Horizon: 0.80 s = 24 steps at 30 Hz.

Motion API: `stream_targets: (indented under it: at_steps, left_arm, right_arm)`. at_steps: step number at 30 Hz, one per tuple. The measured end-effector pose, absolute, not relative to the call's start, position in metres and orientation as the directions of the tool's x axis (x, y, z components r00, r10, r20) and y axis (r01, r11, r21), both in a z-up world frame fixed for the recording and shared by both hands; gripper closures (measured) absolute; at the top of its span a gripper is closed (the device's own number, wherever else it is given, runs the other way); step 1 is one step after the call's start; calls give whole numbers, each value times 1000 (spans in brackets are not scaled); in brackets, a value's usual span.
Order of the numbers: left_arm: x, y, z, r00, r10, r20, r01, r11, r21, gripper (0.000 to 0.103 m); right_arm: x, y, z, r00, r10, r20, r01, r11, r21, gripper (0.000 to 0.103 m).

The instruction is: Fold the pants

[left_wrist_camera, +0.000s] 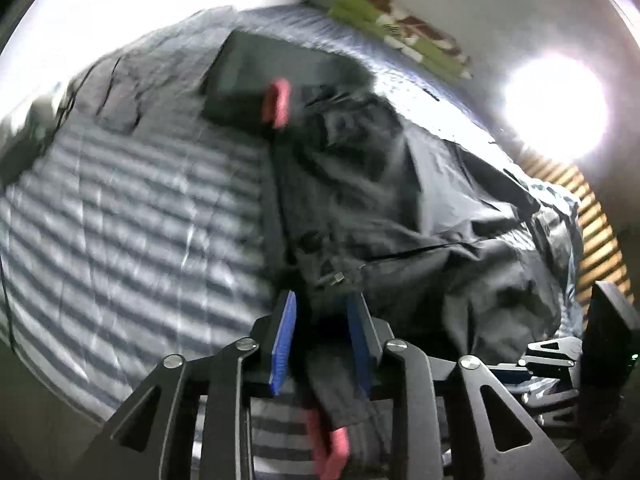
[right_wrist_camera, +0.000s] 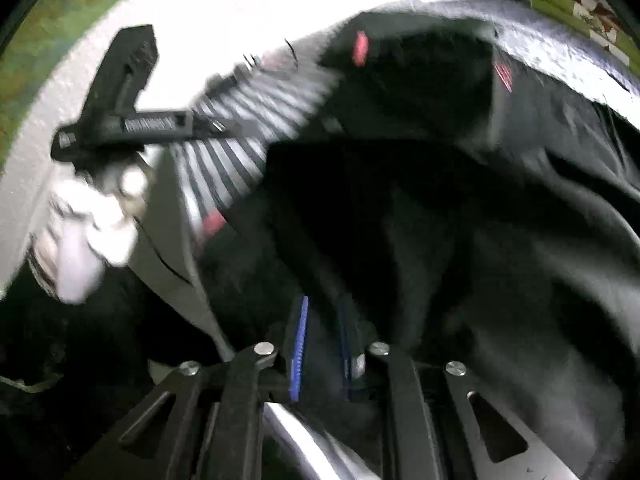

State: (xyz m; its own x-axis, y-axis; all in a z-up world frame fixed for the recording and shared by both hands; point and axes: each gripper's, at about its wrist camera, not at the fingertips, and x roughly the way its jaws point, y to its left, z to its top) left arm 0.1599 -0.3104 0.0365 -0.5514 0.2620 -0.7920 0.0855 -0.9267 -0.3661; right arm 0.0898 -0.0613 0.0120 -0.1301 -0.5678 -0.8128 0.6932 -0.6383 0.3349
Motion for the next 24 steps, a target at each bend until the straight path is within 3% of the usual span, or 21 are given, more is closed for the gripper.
stream_targets:
  at_steps: [2, 4, 8, 12, 15, 24]
  left_arm:
    - [151, -303, 38, -546, 301, -782, 64, -915, -398, 72]
    - [145, -305, 37, -542, 314, -779, 76, -905, -418, 72]
    - [133, -323, 33, -539, 351, -766, 101, -876, -472, 68]
    - [125, -328, 18, -524, 382, -761, 96, -862, -498, 64]
    - [123, -313, -3, -478, 365, -799, 69, -891, -449, 63]
    - [128, -284, -22, -458, 278, -844, -26, -954, -300, 63]
  right_arm:
    - [92, -92, 12, -102, -604, -791, 699, -609, 375, 81]
    - [110, -120, 8, -83, -609, -789, 739, -569, 361, 71]
    - [119, -170, -11, -104, -536, -838, 780, -567, 266, 71]
    - [130, -161, -20, -13, -519, -855, 805, -512, 299, 71]
    - [140, -147, -12, 183, -499, -847, 821, -397, 411, 76]
    - [10, -99, 49, -60, -604, -795, 690, -601, 404, 76]
